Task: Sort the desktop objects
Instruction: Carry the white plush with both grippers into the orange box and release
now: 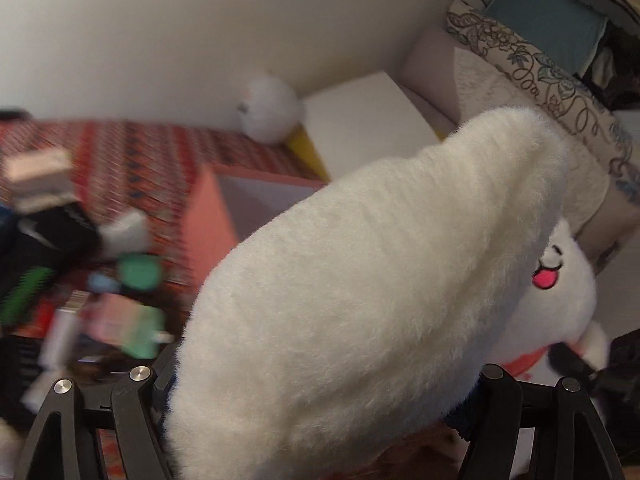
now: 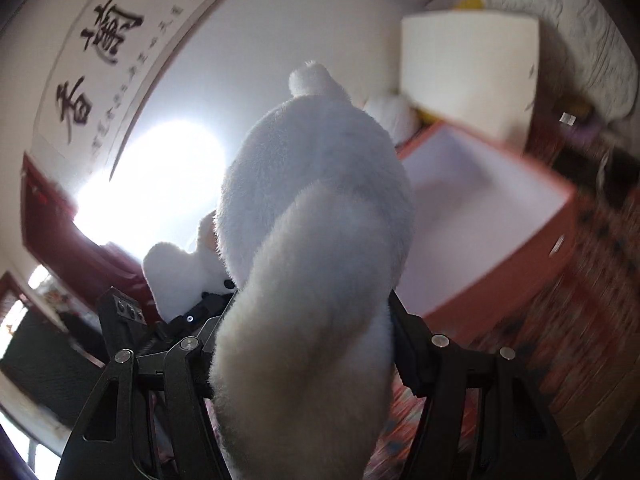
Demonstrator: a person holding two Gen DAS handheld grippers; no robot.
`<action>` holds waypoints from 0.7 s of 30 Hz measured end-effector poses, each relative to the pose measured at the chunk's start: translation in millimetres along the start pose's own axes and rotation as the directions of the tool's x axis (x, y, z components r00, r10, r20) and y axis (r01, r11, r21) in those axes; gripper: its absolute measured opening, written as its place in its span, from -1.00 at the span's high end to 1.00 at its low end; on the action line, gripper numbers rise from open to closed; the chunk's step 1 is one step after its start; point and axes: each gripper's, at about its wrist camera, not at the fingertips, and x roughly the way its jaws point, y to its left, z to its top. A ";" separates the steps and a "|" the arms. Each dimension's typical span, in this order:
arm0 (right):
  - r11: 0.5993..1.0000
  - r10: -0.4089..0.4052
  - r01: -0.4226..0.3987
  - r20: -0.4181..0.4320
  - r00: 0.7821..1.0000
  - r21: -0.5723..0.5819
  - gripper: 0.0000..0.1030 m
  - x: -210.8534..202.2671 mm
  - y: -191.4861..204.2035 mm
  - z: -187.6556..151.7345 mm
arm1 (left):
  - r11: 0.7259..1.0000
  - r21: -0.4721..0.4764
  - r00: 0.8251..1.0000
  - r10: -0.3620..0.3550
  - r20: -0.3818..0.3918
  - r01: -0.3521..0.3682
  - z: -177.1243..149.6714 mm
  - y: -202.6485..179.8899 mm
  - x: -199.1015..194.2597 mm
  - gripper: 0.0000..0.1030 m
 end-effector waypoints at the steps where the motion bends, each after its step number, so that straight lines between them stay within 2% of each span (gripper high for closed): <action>1: 1.000 -0.015 0.015 0.012 1.000 0.005 -0.31 0.0 -11.2 12.4 | 0.999 -0.034 0.999 -0.024 -0.024 0.023 5.9 -3.4 20.8 -0.54; 5: 0.998 -0.052 0.051 0.023 0.998 0.045 -0.31 34.4 -66.4 53.5 | 0.981 -0.188 0.991 -0.061 -0.118 0.038 28.3 2.2 109.4 -0.54; 8: 0.995 -0.079 0.079 -0.002 0.997 0.061 -0.31 68.9 -100.4 74.6 | 0.964 -0.265 0.983 -0.066 -0.169 0.019 35.0 20.0 154.9 -0.55; 11: 0.992 -0.097 0.101 -0.061 0.993 0.069 -0.31 107.5 -122.1 86.7 | 0.958 -0.279 0.974 -0.006 -0.227 -0.059 40.6 31.5 193.6 -0.59; 15: 0.991 -0.103 0.114 -0.154 0.983 0.065 -0.31 160.5 -136.6 92.9 | 0.943 -0.263 0.951 0.124 -0.282 -0.202 49.4 44.0 217.3 -0.70; 19: 0.992 -0.085 0.103 -0.226 0.970 0.067 -0.33 201.8 -146.3 95.4 | 0.944 -0.230 0.946 0.171 -0.275 -0.238 63.4 40.4 212.1 -0.76; 21: 0.989 -0.102 0.124 -0.241 0.965 0.078 -0.37 212.5 -151.9 96.9 | 0.943 -0.197 0.942 0.212 -0.259 -0.267 70.2 34.7 204.7 -0.76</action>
